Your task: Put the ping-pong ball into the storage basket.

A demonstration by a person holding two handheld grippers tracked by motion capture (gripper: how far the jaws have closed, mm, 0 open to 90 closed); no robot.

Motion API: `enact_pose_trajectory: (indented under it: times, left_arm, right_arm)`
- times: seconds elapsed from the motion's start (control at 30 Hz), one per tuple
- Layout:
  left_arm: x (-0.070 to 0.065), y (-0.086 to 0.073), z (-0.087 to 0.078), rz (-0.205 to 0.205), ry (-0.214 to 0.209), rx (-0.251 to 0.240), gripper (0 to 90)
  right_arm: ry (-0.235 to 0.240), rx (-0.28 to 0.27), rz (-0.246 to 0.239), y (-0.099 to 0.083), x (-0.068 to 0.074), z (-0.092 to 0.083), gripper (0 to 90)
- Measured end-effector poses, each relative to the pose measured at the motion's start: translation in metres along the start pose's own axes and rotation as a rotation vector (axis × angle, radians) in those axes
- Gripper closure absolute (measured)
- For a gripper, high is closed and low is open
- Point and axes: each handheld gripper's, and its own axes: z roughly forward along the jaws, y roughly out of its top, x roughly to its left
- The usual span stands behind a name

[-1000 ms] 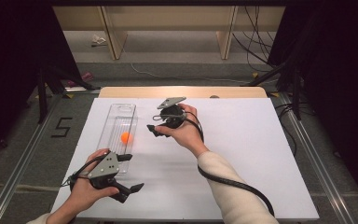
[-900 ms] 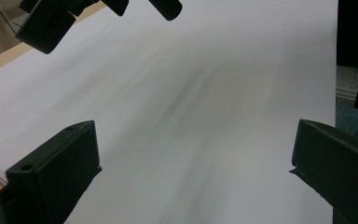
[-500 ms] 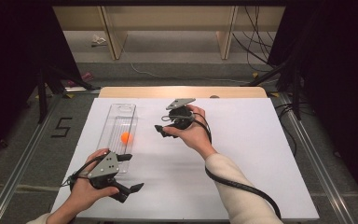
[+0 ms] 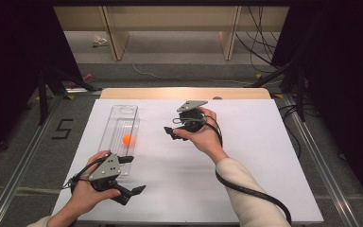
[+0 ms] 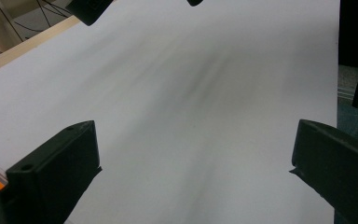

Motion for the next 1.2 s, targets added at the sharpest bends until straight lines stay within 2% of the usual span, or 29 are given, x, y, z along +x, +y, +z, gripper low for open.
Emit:
enact_pose_trajectory:
  times: [0.67, 1.2]
  left_arm:
    - [0.000, 0.000, 0.000, 0.000, 0.003, 0.004, 0.4]
    - [0.001, 0.000, 0.000, -0.001, 0.007, 0.006, 0.4]
  right_arm:
    - [-0.039, -0.018, 0.051, -0.030, -0.021, -0.039, 19.1]
    - [-0.065, -0.037, 0.092, -0.056, -0.030, -0.068, 19.3]
